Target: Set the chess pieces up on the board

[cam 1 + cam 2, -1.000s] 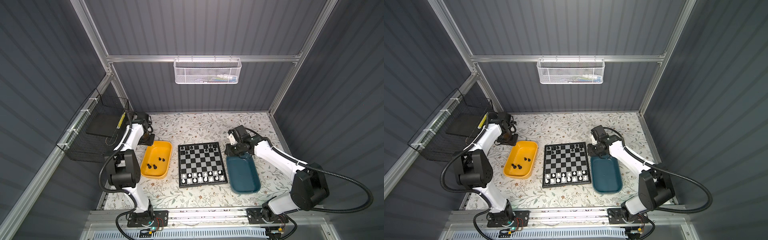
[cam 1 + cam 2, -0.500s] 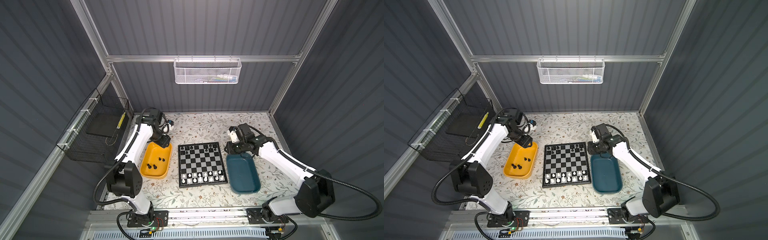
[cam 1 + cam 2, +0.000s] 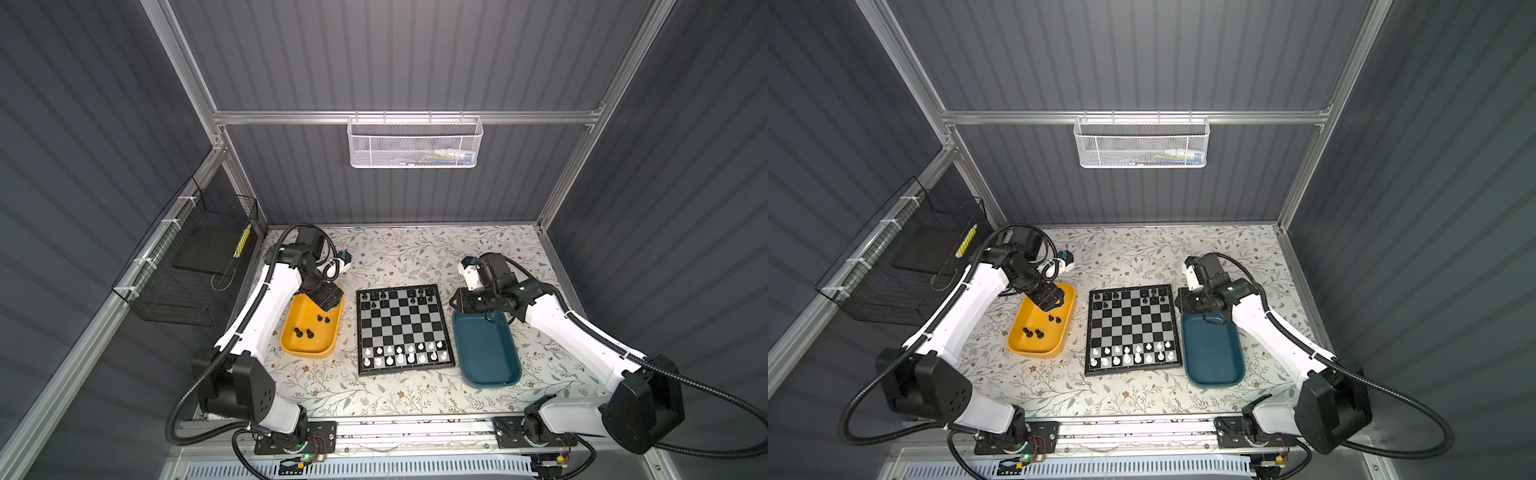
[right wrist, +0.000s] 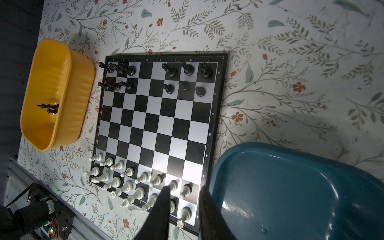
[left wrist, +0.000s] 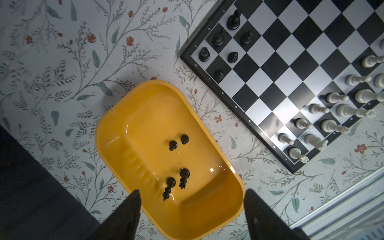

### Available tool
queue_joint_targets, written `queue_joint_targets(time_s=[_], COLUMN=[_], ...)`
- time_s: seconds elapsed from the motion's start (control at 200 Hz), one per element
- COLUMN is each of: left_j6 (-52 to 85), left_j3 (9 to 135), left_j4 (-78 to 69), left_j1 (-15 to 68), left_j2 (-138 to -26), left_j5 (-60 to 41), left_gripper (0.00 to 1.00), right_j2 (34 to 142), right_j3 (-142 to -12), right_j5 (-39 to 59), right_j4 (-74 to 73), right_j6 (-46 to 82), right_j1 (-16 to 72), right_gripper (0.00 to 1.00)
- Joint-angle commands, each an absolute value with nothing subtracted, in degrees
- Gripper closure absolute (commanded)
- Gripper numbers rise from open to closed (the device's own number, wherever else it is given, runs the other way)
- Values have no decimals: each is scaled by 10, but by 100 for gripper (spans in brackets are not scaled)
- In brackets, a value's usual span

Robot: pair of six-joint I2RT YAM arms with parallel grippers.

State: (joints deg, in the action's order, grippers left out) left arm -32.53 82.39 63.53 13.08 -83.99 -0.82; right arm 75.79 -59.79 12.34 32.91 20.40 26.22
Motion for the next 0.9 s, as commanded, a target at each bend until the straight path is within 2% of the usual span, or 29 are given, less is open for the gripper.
queue_joint_targets(time_s=[0.0,0.12,0.15,0.26,0.335,0.515,0.8,0.896], left_j6=[-314,-349,-351,-346,-353,-389,-460,-482], left_j3=[783,727,718,720,711,679,707,705], left_j4=[558,496,488,505,516,529,601,613], left_j1=[130,129,130,129,127,118,37,33], left_j2=[-807,-776,-770,-769,-768,-775,-821,-832], left_j5=[41,76,76,66,44,40,-18,-15], left_gripper=[20,20,16,13,1,1,1,0], right_j2=[746,750,750,743,743,744,763,769], right_j3=[-602,-601,-598,-583,-583,-588,-597,-600], right_j5=[135,133,134,140,144,136,137,137], right_j4=[321,304,294,251,239,238,226,226], right_j6=[198,192,193,199,197,182,168,168], right_j1=[261,262,261,262,262,262,261,261], right_gripper=[72,73,74,74,74,74,74,74])
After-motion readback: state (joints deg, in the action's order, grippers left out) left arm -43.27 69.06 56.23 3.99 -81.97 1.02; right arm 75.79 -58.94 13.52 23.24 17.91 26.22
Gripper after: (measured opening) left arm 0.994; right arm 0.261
